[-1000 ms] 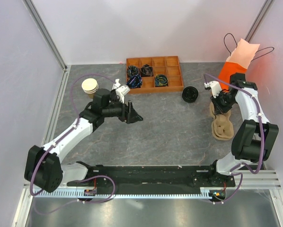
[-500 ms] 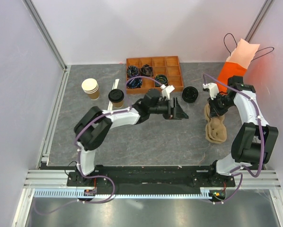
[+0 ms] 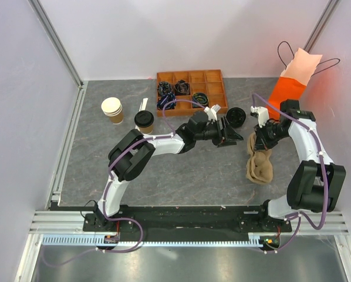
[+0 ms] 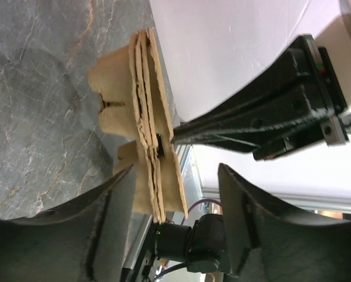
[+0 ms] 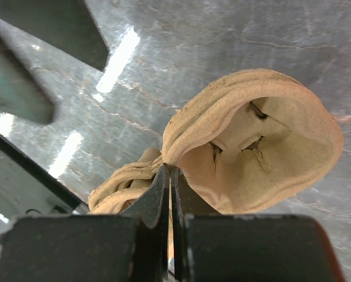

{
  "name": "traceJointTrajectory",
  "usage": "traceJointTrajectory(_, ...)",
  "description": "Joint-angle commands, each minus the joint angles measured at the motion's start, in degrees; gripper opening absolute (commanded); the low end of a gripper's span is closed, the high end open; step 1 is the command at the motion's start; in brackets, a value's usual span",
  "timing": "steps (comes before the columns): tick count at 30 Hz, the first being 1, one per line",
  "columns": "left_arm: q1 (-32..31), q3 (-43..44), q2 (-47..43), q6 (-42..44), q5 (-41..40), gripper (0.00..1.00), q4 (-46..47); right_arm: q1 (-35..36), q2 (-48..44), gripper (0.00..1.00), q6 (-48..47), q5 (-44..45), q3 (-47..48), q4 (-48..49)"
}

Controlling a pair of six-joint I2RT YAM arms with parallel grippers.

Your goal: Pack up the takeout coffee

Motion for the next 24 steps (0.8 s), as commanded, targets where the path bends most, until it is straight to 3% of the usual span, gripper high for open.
traceJointTrajectory(1,-1.02,2.28,1.47,-3.47,-1.66,0.61,3.51,0.83,-3.10,0.00,2.62,-4.28,-1.12,0.55)
traceJointTrajectory(9,-1.90,5.62,4.02,-3.91,-1.48,0.52,3.43,1.89,-4.24,0.00,4.12,-4.28,-1.65,0.64)
traceJointTrajectory(24,-3.30,7.38,6.22,-5.58,-1.22,0.47,4.31,3.29,-4.59,0.00,4.91,-4.63,-2.53,1.16)
